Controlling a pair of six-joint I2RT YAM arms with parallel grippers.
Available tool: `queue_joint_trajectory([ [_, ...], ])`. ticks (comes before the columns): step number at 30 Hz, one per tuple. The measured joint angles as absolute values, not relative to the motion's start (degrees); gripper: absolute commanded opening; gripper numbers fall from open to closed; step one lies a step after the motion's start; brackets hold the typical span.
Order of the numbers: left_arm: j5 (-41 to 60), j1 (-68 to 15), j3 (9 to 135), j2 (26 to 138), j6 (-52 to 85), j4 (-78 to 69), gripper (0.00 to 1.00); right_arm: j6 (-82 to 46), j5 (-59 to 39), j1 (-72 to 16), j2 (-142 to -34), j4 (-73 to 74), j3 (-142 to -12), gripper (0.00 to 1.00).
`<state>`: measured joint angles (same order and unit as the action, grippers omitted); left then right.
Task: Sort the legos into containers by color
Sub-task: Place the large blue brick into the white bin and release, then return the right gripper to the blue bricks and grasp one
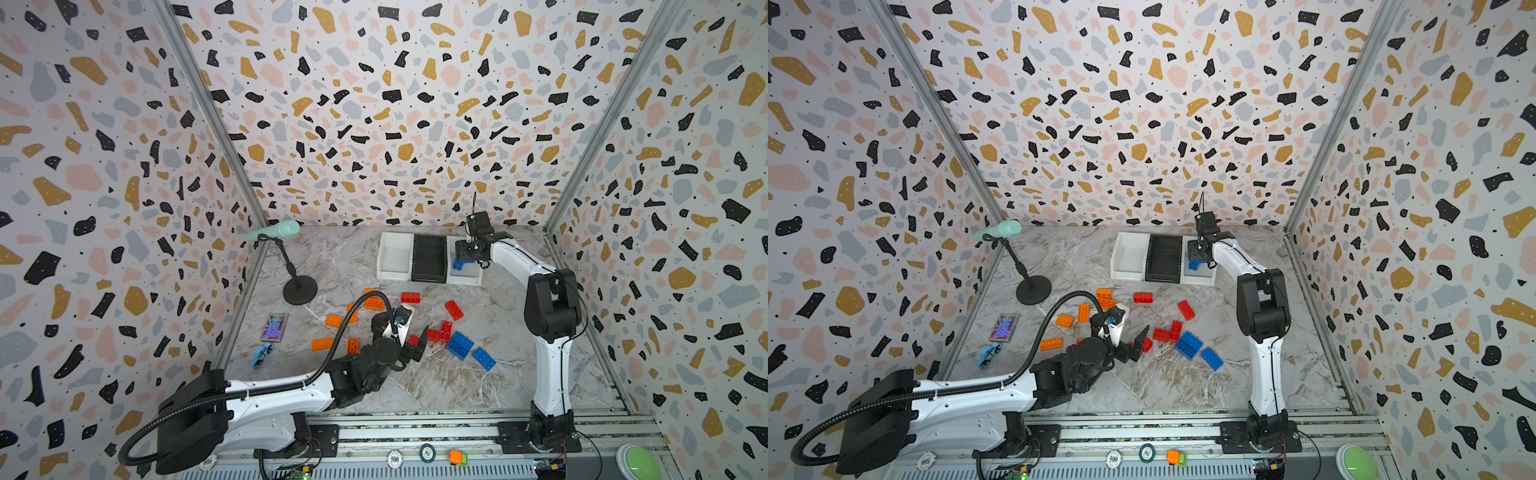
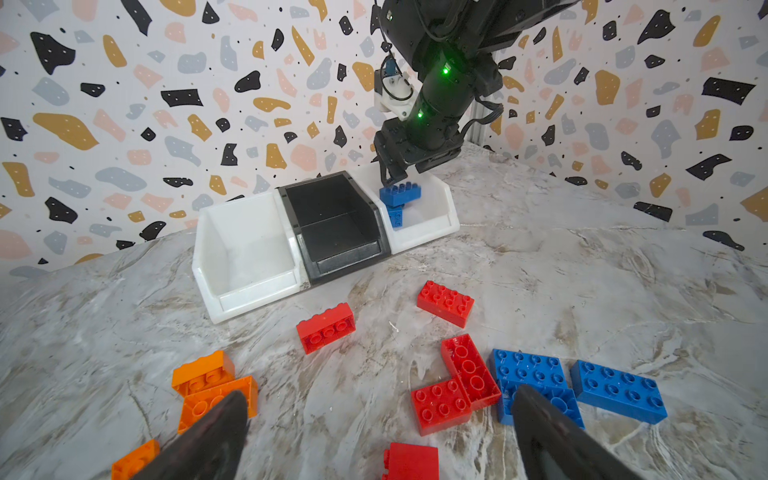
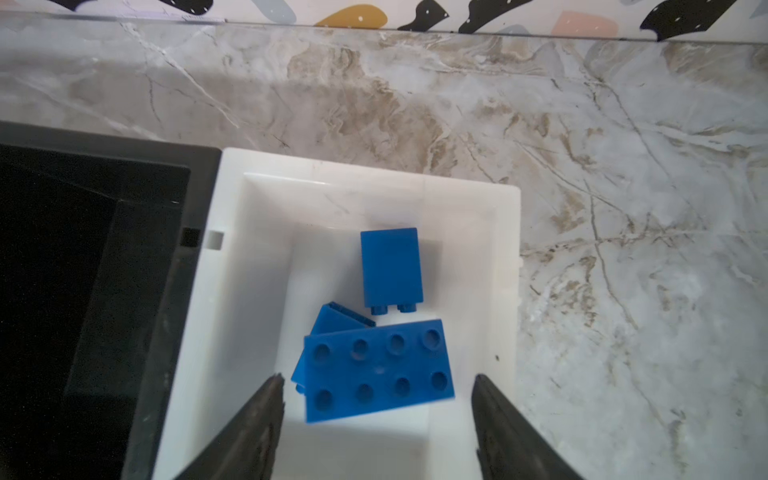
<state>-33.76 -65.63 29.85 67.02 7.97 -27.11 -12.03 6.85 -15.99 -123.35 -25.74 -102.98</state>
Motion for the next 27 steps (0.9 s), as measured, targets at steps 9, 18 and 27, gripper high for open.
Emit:
queue_joint_trajectory([
  [9,-27.9,-65.6,31.6,64.8,8.1,-27.6,1.00,-12.6,5.7,-20.3,-103.0,-26.0,-83.5,0.73],
  [18,-21.8,-65.8,25.4,50.8,14.5,-25.3,1.00,-18.0,2.3,-31.8,-80.1,-25.9,-53.0,0.70],
  [27,-21.6,-66.5,23.1,42.5,18.8,-20.8,1.00,-26.7,3.1,-37.0,-66.6,-28.6,-39.0,0.70],
])
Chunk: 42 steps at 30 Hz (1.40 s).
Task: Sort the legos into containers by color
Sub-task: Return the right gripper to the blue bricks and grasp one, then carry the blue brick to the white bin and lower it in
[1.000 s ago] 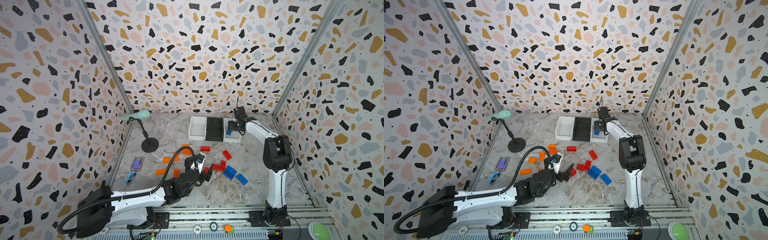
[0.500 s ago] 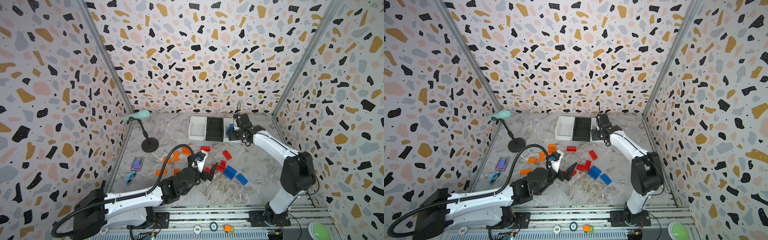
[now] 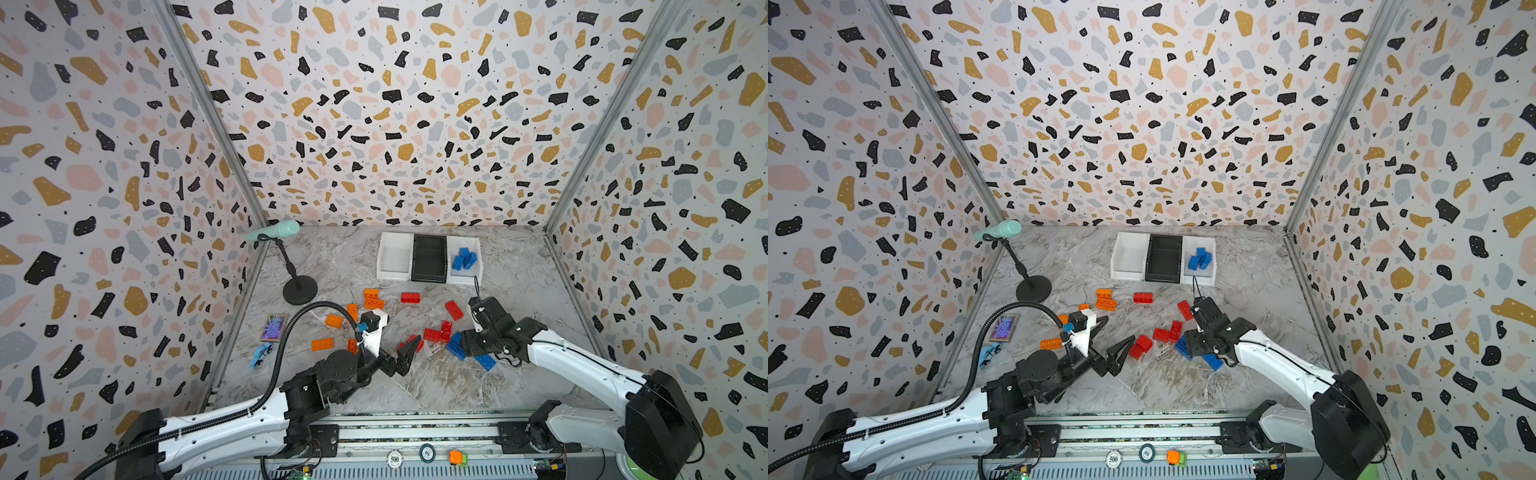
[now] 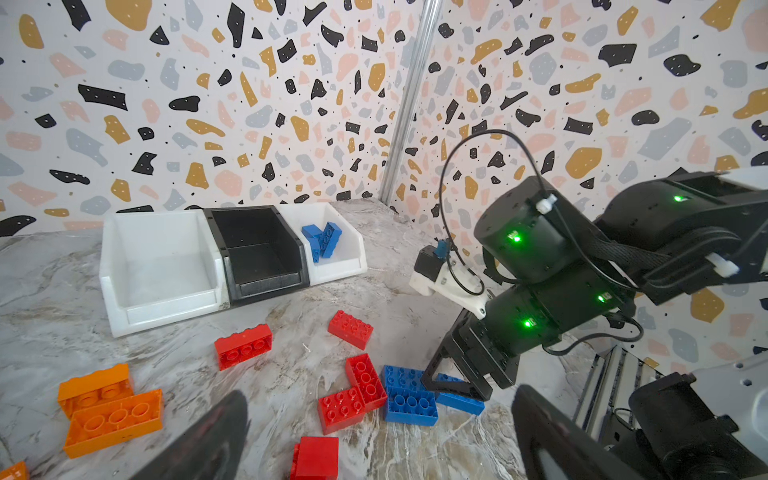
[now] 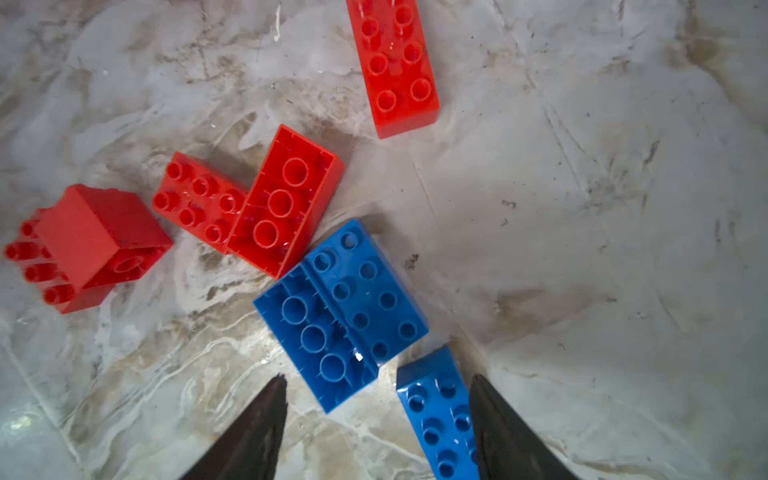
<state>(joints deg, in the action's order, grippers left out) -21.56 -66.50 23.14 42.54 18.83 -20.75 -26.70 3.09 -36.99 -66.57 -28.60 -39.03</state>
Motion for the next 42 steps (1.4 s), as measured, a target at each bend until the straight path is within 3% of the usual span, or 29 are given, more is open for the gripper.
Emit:
queue_joint_trajectory([
  [14,-21.5,-66.7,23.0,42.9,20.4,-20.6,1.00,-39.7,7.2,-37.4,-60.2,-28.5,-29.8,0.70],
  [25,-21.3,-66.8,21.5,41.0,20.2,-20.7,1.00,-39.5,7.1,-35.5,-66.6,-24.5,-29.7,0.69],
  [42,-22.2,-66.9,20.1,37.1,18.9,-20.6,1.00,-41.1,5.8,-36.9,-67.7,-23.7,-28.5,0.22],
])
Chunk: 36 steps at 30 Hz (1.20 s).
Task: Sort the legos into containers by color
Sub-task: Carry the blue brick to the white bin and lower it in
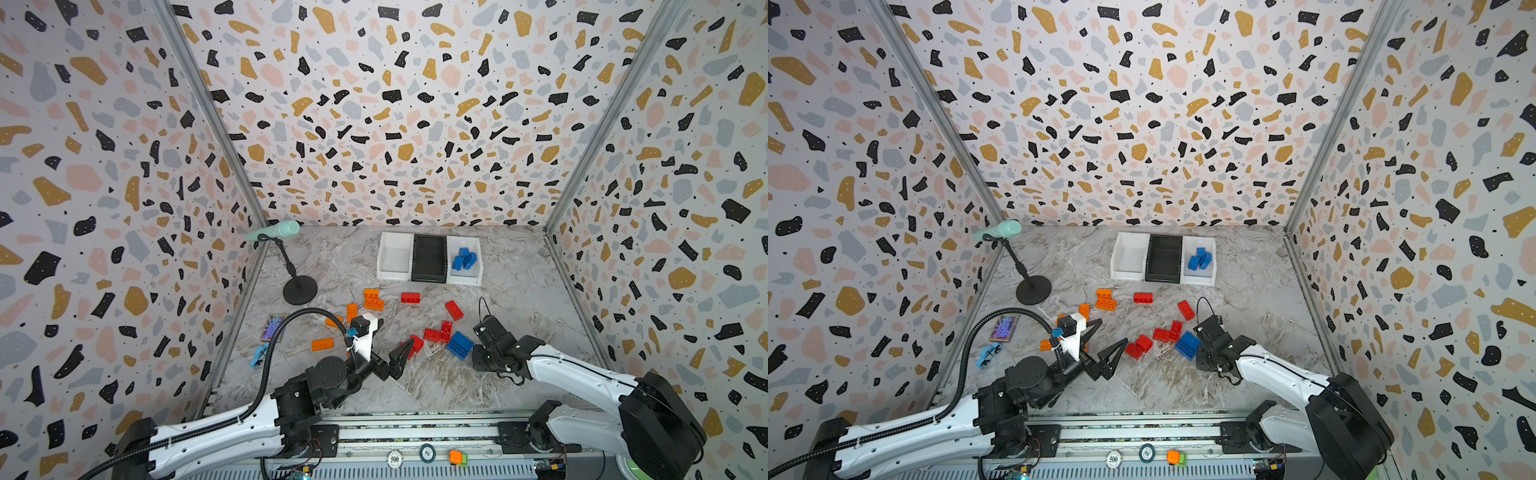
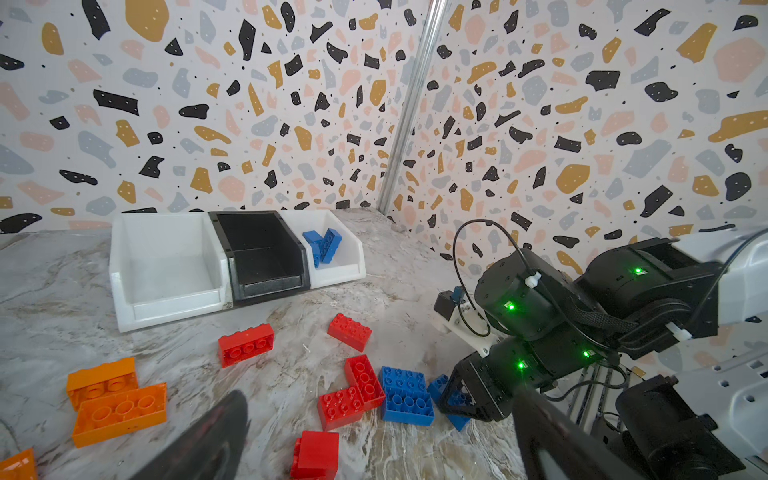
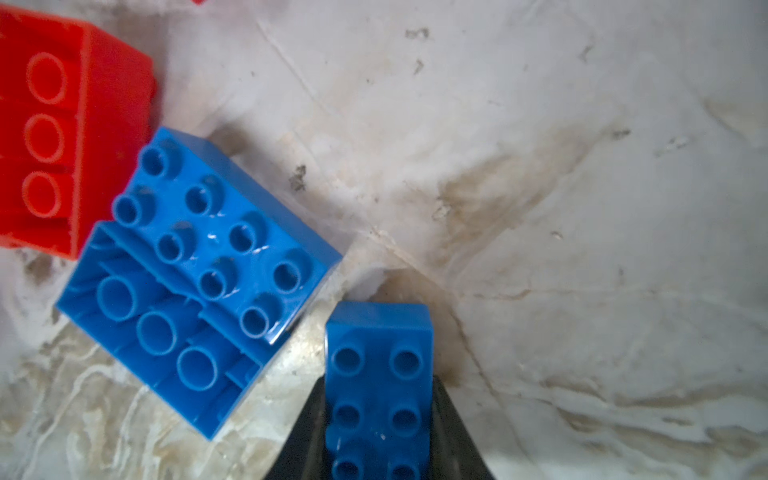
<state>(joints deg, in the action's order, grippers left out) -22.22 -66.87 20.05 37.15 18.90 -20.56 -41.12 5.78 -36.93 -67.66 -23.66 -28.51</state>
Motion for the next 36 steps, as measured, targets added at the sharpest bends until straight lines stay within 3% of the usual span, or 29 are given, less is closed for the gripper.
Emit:
queue_joint_trajectory([
  [7,-23.1,-66.9,20.4,41.3,17.9,-20.5,1.00,-39.6,6.3,-36.3,-68.8,-28.6,-36.1,0.23],
  [12,-24.4,-66.9,22.7,47.1,16.0,-20.2,1.00,-34.5,5.8,-29.9,-71.6,-28.2,-48.5,0.24],
  [22,-26.0,-65.4,29.4,59.8,12.2,-21.0,1.00,-22.9,2.3,-18.1,-99.9,-23.1,-78.1,0.26],
  [26,-22.9,-60.9,30.5,63.8,12.3,-22.2,1.00,-19.7,0.8,-15.1,-111.4,-22.4,-88.2,0.35],
  [32,-20.3,-57.4,31.7,66.8,12.6,-22.7,1.00,-17.2,-1.6,-12.3,-122.8,-22.7,-101.0,0.63],
  [36,-19.4,-57.2,32.6,66.7,12.8,-22.8,1.00,-16.5,-2.1,-12.6,-122.7,-23.0,-101.7,0.64],
])
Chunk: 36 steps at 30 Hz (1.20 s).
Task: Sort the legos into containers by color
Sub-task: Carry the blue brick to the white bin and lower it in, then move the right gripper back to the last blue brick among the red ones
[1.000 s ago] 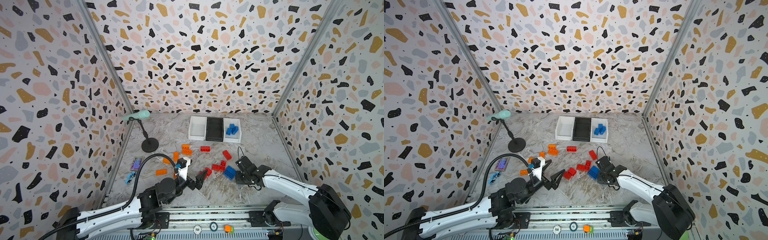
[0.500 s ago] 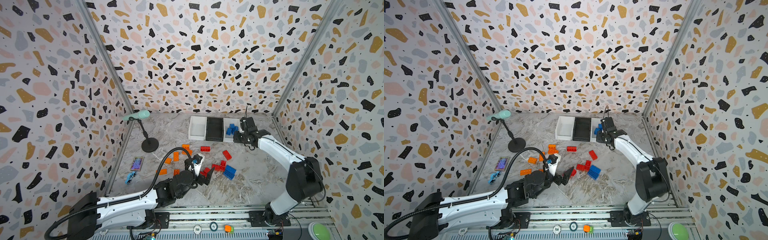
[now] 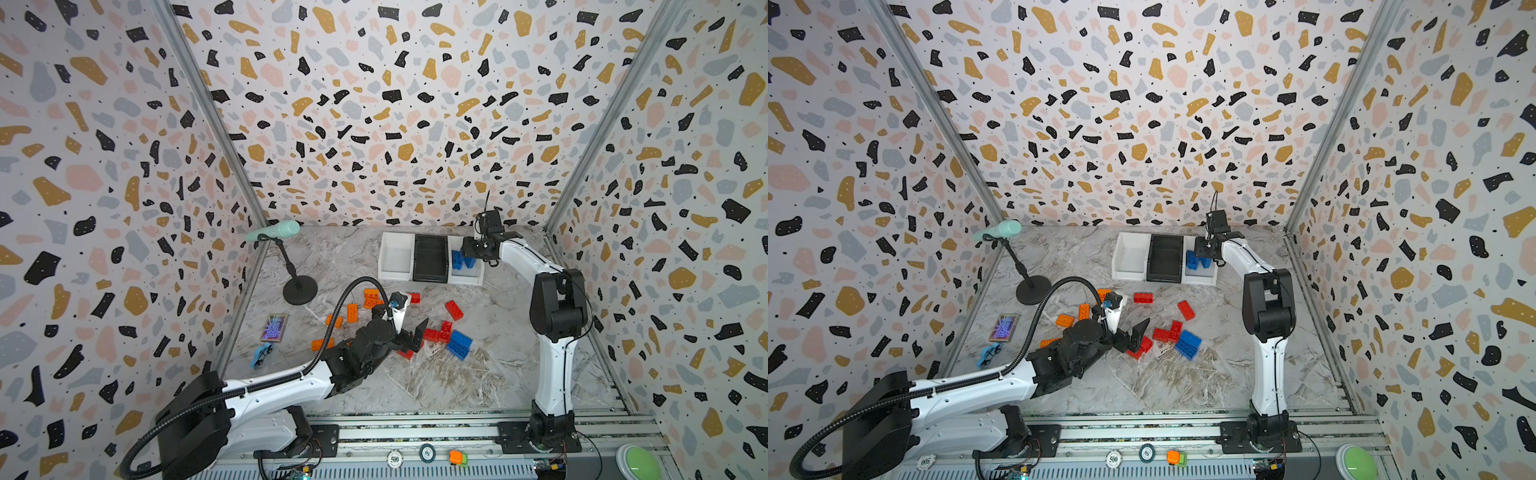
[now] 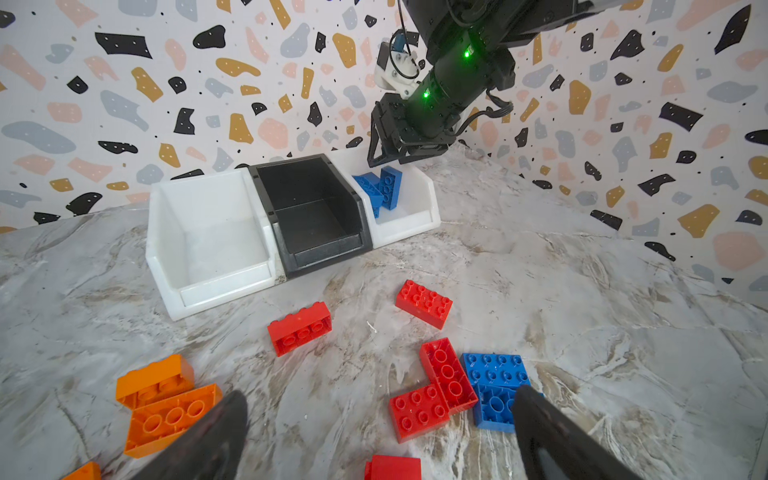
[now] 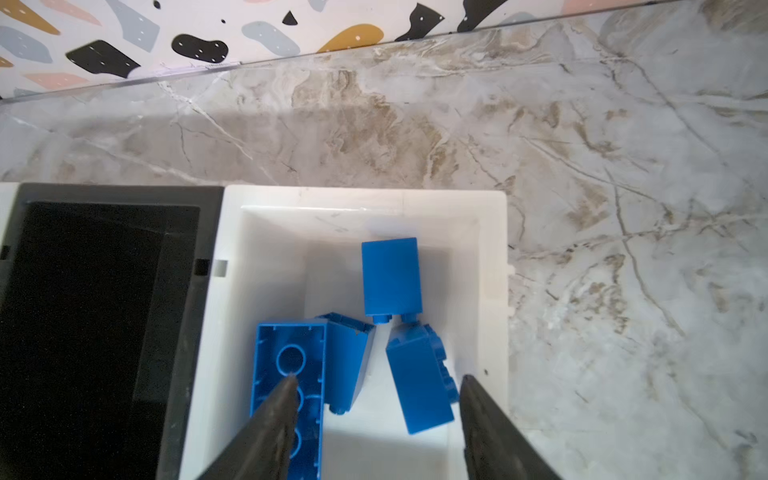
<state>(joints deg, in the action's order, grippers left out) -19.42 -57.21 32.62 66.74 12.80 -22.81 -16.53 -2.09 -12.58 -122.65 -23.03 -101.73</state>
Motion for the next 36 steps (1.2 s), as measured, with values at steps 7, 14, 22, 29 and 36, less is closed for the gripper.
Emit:
queue_joint_trajectory([
  [7,-18.2,-57.2,31.0,62.0,14.8,-23.2,1.00,-17.4,-0.1,-17.8,-107.0,-22.5,-85.0,0.64],
  [14,-17.0,-57.2,24.0,50.7,17.8,-21.7,1.00,-24.8,2.8,-31.0,-83.9,-22.3,-59.3,0.71],
  [22,-16.8,-57.2,20.5,41.2,20.2,-17.9,1.00,-38.3,5.5,-43.2,-74.9,-25.2,-42.2,0.72],
  [29,-16.8,-57.2,19.6,38.5,21.9,-17.2,1.00,-44.2,5.5,-44.7,-70.2,-24.1,-35.9,0.76],
  [36,-17.0,-57.2,19.4,38.2,22.3,-16.5,1.00,-43.9,5.1,-44.8,-74.4,-20.4,-34.8,0.76],
])
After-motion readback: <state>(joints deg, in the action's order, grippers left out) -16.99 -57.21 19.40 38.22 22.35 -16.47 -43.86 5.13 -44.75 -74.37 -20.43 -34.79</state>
